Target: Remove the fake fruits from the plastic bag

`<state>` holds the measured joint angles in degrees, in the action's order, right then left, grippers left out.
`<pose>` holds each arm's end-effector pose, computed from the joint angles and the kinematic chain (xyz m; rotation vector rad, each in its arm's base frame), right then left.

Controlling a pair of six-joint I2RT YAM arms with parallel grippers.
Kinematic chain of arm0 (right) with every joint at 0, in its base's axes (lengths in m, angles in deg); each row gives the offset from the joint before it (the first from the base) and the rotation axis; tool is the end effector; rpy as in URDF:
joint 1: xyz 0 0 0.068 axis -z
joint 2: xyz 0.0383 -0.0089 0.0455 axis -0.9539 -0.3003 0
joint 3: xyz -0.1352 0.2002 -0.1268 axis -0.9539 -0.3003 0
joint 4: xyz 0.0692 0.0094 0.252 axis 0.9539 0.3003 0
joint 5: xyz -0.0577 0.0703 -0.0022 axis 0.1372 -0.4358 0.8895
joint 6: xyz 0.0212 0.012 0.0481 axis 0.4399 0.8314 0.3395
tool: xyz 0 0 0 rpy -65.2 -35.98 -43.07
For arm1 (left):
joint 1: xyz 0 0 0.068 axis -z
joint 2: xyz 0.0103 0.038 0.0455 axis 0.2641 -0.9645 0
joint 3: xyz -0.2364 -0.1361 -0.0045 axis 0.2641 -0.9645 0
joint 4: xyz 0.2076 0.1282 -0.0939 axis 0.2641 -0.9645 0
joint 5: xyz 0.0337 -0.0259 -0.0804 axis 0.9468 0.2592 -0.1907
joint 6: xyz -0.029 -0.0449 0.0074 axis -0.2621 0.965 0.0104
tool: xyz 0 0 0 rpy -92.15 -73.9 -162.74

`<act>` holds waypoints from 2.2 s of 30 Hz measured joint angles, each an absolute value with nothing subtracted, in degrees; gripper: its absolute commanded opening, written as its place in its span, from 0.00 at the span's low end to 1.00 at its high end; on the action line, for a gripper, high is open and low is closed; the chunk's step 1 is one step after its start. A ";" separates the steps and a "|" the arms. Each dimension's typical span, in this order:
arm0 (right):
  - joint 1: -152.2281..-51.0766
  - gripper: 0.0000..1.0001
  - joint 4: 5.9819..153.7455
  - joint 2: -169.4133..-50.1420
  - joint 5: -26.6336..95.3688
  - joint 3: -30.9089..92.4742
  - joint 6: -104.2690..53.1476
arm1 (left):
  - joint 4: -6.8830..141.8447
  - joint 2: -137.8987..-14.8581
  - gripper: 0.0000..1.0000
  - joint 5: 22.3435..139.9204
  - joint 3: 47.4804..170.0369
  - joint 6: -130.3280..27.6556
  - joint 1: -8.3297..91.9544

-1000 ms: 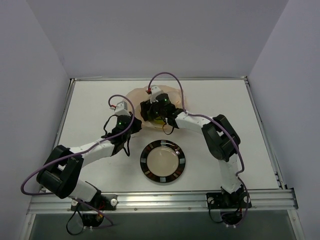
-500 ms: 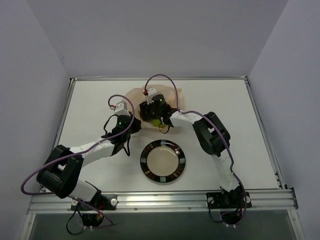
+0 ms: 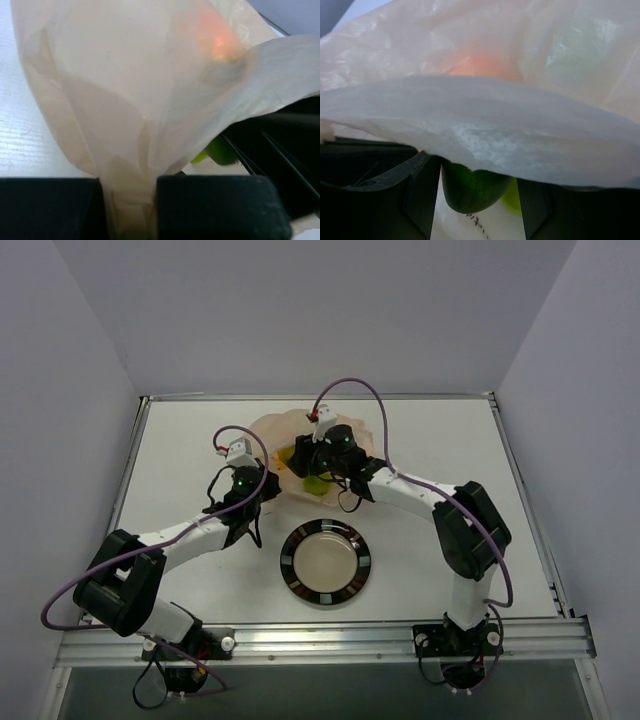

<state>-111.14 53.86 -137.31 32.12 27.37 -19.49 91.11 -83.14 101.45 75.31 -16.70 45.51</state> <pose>0.3434 0.2819 0.2459 -0.5334 1.7508 0.7963 0.2689 -0.1479 0.2170 -0.4165 1.8913 -0.7120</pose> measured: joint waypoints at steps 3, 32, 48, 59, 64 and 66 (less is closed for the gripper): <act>-111.25 0.24 53.84 -132.42 31.97 24.34 -17.63 | 91.11 -83.14 0.02 102.30 76.55 -17.18 45.22; -127.00 0.80 63.48 -105.43 35.53 -9.48 -11.34 | 93.74 -83.21 0.02 96.97 76.97 -17.75 43.39; -123.44 0.39 61.44 -117.14 53.58 15.55 -10.84 | 97.76 -81.46 0.02 94.06 69.43 -19.91 44.96; -119.33 0.83 58.45 -135.04 66.06 17.30 -5.46 | 99.57 -78.88 0.02 92.55 68.80 -21.16 46.60; -116.88 0.90 57.16 -136.99 65.71 20.03 -4.91 | 99.70 -78.97 0.02 92.20 68.80 -21.16 46.60; -116.18 0.89 56.31 -138.74 64.88 21.76 -4.91 | 99.83 -78.97 0.02 92.20 68.80 -21.16 46.60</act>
